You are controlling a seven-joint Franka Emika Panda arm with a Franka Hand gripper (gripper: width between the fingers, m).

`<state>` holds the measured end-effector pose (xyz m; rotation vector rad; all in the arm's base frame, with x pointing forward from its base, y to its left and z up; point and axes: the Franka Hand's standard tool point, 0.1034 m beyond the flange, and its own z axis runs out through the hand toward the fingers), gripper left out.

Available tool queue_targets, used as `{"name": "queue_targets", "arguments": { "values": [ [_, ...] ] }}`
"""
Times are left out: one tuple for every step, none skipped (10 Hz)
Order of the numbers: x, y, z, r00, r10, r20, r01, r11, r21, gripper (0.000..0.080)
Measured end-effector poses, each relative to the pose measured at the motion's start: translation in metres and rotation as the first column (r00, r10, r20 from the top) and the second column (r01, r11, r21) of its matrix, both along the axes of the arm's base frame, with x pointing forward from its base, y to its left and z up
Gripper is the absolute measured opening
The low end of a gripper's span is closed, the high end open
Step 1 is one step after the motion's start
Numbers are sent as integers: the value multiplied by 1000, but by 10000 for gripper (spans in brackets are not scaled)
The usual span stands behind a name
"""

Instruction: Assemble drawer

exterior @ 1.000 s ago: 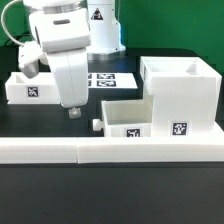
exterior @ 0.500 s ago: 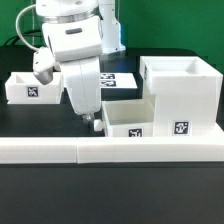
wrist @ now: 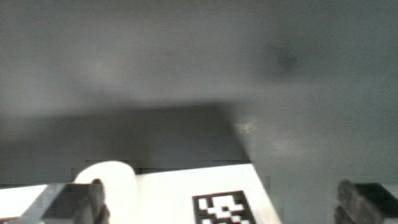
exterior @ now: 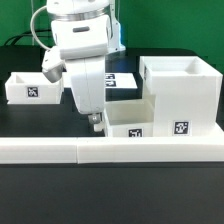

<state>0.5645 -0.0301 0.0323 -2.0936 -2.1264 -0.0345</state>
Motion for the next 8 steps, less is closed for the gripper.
{"name": "queue_targets", "arguments": {
  "values": [
    [0,0,0,1000,-1,0,1,1000,0,649],
    [0,-1,0,1000,-1,0,1,1000,0,649],
    [0,-2,0,1000,2,0,-2,1000,0,649],
    [-1,-6,0,1000,11,1,-11,1000,2,649],
    [-3,-11,-2,1000,15,-1,-15,1000,3,649],
    [-5,-15,-5,1000,13,-5,-13,1000,5,649],
    [-7,-17,-7,1000,9,-10,-9,1000,7,649],
    [-8,-17,-9,1000,9,-13,-9,1000,8,649]
  ]
}}
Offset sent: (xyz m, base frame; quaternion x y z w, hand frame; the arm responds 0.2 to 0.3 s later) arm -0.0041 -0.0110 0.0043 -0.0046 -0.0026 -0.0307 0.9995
